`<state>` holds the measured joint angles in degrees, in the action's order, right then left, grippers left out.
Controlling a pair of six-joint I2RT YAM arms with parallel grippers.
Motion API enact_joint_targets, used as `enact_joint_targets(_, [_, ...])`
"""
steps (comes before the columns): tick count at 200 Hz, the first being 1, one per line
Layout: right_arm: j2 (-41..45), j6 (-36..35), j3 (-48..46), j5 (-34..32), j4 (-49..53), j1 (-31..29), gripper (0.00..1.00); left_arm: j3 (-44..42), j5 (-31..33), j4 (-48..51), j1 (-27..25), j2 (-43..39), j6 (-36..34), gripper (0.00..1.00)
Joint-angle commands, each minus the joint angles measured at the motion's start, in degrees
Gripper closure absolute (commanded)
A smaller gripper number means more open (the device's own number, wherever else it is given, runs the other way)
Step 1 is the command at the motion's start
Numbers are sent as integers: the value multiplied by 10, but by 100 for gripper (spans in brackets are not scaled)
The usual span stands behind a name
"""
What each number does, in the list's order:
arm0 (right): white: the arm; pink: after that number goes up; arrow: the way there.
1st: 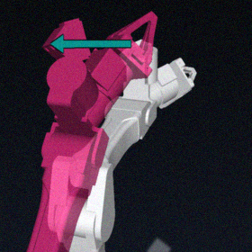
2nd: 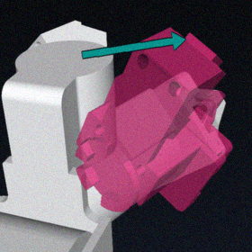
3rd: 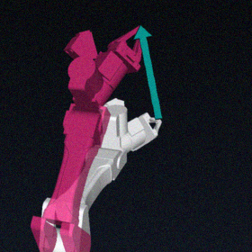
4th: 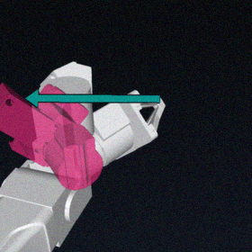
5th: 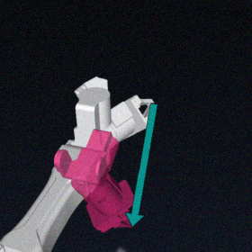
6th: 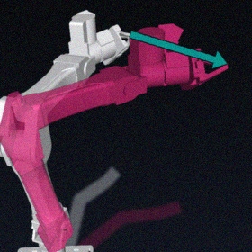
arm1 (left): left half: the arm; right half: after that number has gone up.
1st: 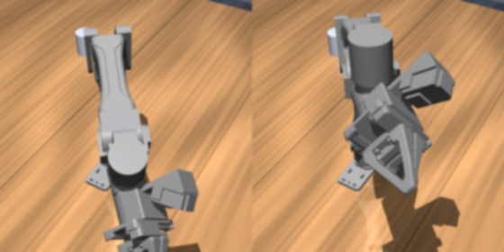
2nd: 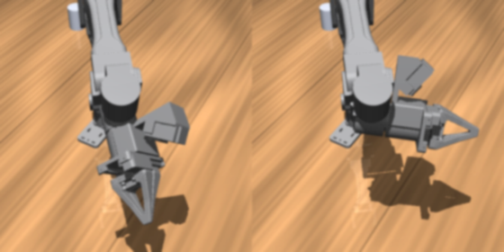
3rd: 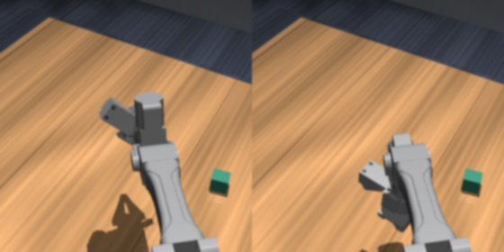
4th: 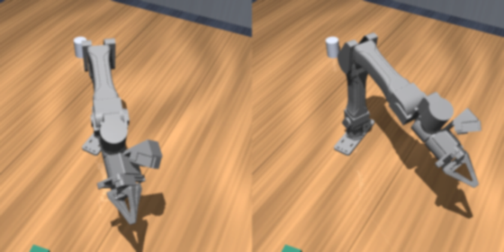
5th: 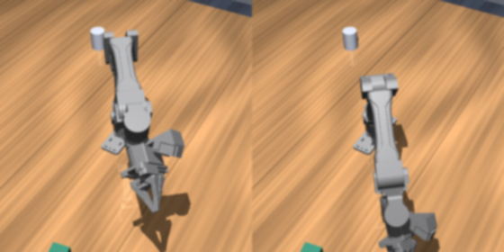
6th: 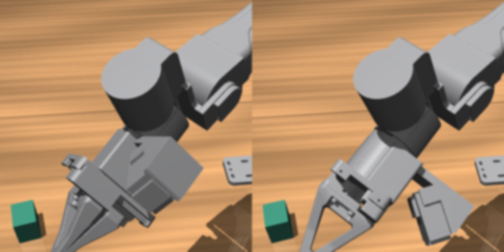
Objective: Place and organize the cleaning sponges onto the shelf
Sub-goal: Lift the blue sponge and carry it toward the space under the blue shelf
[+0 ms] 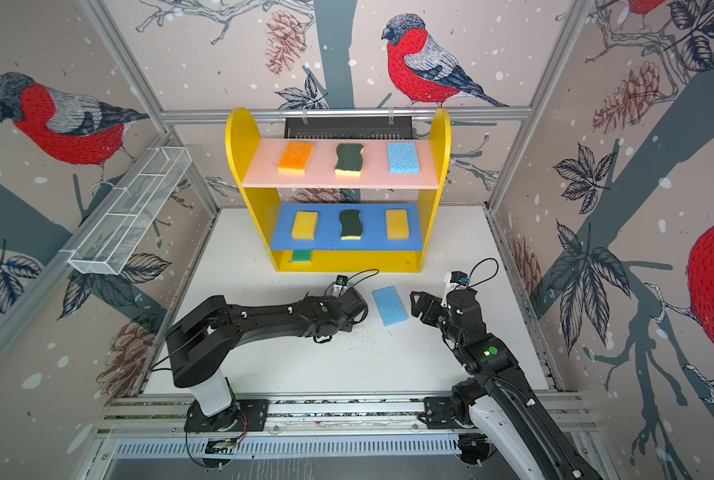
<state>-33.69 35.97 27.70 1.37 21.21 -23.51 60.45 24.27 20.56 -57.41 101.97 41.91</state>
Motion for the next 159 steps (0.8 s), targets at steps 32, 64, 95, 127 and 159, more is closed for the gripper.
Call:
enact_joint_targets(32, [1, -5, 5, 0, -10, 1, 11, 41, 25, -44, 38, 32, -35, 41])
enact_joint_targets(64, [1, -3, 3, 3, -14, 1, 11, 59, 34, -77, 56, 52, -64, 42])
enact_joint_targets(95, [0, -4, 1, 3, -18, 1, 11, 71, 43, -98, 67, 67, -77, 42])
enact_joint_targets(127, [-1, -2, -5, 5, -26, 1, 11, 64, 41, -150, 81, 73, -100, 41])
enact_joint_targets(159, [-4, 4, -15, 17, -40, 2, 11, 86, 52, -159, 96, 97, -115, 41])
